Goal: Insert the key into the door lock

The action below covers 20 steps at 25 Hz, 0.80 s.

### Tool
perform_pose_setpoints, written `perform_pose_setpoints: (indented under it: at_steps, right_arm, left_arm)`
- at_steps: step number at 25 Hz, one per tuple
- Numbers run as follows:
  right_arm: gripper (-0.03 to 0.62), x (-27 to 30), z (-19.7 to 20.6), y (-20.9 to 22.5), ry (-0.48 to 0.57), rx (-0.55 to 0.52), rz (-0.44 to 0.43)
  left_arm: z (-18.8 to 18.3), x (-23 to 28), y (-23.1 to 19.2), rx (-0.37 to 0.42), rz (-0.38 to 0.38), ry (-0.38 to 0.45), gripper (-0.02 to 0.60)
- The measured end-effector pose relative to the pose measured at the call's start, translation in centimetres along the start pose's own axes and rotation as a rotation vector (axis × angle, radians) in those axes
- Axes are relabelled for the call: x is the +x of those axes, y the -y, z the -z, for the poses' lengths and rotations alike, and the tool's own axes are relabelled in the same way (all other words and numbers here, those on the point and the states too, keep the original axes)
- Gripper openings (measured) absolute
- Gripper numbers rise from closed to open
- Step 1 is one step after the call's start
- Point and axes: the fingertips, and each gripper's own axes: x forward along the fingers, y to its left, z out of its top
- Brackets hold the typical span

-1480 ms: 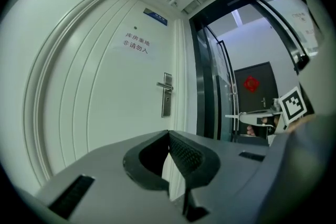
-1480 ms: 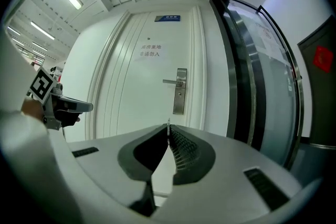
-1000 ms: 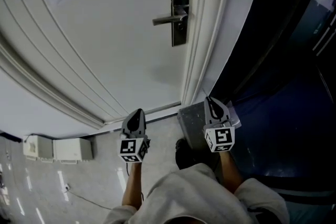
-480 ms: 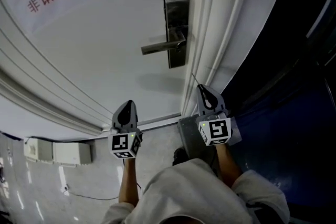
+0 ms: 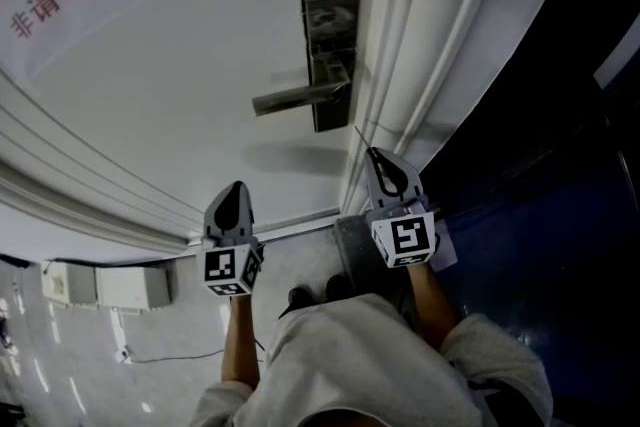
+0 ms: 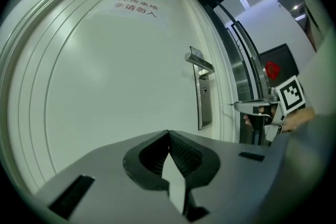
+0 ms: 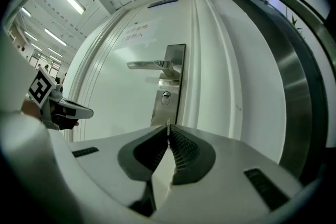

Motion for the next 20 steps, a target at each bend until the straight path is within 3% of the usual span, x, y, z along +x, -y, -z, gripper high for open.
perform_pose_setpoints:
  at_steps: [6, 20]
  right_arm:
    - [0.029, 0.8, -1.3, -0.7, -0.020, -0.181, 0.029]
    - [0.029, 3.2, -3.6, -2.2, -0.094, -1.116, 0.096]
  left_arm:
    - [0.2, 0.6, -0.4, -0.002, 0.049, -0.009, 0.018]
    - [0.9, 0.0, -1.0, -0.035, 0.091, -0.008, 0.018]
